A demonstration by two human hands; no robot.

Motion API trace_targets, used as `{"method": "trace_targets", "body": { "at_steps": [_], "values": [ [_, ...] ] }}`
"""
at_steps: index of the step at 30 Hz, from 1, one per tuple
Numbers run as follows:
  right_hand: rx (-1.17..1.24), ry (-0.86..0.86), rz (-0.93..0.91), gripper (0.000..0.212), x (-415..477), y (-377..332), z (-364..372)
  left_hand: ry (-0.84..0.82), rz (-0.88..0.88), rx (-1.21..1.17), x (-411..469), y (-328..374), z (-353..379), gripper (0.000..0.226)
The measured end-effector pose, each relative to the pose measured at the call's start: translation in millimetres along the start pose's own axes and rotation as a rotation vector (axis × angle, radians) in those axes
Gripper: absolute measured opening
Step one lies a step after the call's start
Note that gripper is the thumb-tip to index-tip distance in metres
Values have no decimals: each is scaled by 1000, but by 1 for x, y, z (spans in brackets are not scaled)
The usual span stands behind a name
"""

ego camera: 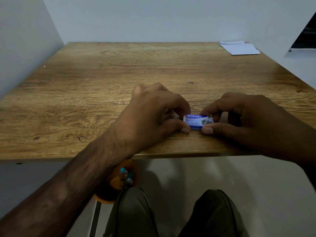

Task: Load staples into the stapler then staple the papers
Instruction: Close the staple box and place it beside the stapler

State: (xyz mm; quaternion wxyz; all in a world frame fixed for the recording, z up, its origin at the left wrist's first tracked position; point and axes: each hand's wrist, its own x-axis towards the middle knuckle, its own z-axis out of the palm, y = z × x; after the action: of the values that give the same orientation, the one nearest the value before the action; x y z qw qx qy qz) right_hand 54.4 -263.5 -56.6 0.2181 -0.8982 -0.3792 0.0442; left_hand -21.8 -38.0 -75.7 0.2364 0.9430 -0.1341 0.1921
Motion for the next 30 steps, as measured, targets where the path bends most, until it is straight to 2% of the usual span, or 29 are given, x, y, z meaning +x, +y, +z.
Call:
{"method": "trace_targets", "body": {
  "at_steps": [11, 14, 18, 20, 23, 26, 30],
  "values": [
    [-29, 61, -5, 56, -4, -7, 5, 38, -50, -58, -2, 0, -3, 27],
    [-50, 54, 3, 48, -4, -6, 5, 62, -50, -109, -3, 0, -4, 26],
    [-43, 15, -2, 51, -3, -4, 3, 94, -49, -157, -8, -8, -14, 37],
    [-28, 9, -12, 56, -3, -3, 2, 143, -85, -139, -14, -21, -22, 41],
    [-9, 12, -23, 48, -1, -1, 1, 196, -204, -124, -24, -40, -34, 52],
    [36, 22, -29, 39, 5, -1, 0, 147, -288, -56, -30, -52, -39, 59],
    [62, 55, -67, 41, 18, -12, -3, 106, -349, -68, -29, -56, -38, 62]
  ]
}}
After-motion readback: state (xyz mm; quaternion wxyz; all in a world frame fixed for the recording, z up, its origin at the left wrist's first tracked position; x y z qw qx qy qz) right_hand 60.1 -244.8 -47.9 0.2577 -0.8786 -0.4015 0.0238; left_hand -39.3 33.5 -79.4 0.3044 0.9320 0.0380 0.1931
